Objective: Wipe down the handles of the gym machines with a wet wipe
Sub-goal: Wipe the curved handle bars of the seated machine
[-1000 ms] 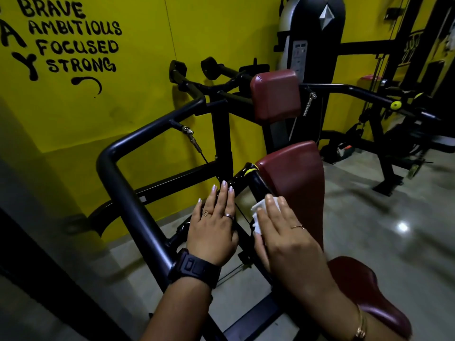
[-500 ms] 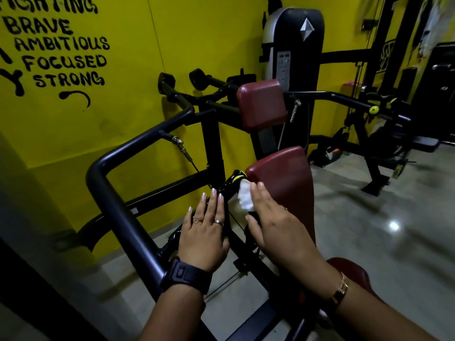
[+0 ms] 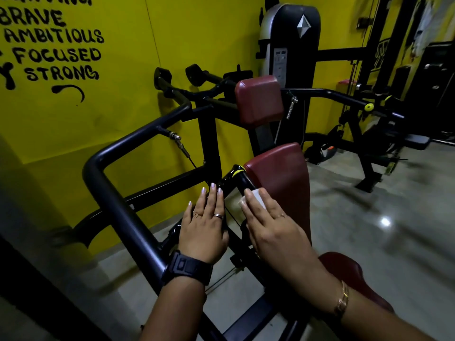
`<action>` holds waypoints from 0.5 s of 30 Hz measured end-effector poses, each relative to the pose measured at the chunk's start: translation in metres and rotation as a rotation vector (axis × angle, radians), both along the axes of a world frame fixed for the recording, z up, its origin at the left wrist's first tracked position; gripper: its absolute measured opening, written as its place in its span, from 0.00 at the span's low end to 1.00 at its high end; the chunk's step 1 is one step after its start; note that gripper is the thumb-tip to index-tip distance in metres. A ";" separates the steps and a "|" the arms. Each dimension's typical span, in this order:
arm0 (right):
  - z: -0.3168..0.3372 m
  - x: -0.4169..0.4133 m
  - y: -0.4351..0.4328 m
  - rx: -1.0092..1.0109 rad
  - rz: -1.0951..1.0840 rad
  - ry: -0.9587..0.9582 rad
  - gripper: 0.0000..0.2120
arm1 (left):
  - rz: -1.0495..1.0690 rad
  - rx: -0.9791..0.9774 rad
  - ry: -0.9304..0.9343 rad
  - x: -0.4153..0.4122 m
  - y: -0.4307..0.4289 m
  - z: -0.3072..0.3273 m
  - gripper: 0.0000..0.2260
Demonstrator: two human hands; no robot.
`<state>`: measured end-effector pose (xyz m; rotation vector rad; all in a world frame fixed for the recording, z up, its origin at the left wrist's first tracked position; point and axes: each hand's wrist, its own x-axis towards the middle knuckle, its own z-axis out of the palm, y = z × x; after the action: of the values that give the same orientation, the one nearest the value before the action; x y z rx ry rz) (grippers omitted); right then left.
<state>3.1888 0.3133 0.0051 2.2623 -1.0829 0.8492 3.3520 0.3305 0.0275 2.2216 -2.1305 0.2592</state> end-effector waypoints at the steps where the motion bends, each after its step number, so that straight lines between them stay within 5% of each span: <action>1: 0.007 0.003 -0.006 0.008 0.006 0.013 0.23 | 0.000 -0.001 0.005 0.000 0.000 0.000 0.36; 9: 0.038 0.005 -0.018 0.491 0.098 -0.366 0.21 | 0.009 -0.006 0.004 -0.001 -0.002 -0.002 0.37; 15: 0.021 -0.015 0.019 0.626 -0.031 -0.676 0.19 | 0.043 0.000 -0.020 -0.005 -0.001 -0.003 0.40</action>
<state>3.1740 0.3320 0.0262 2.4781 -1.8929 1.4883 3.3466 0.3291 0.0240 2.2767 -2.0949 0.2846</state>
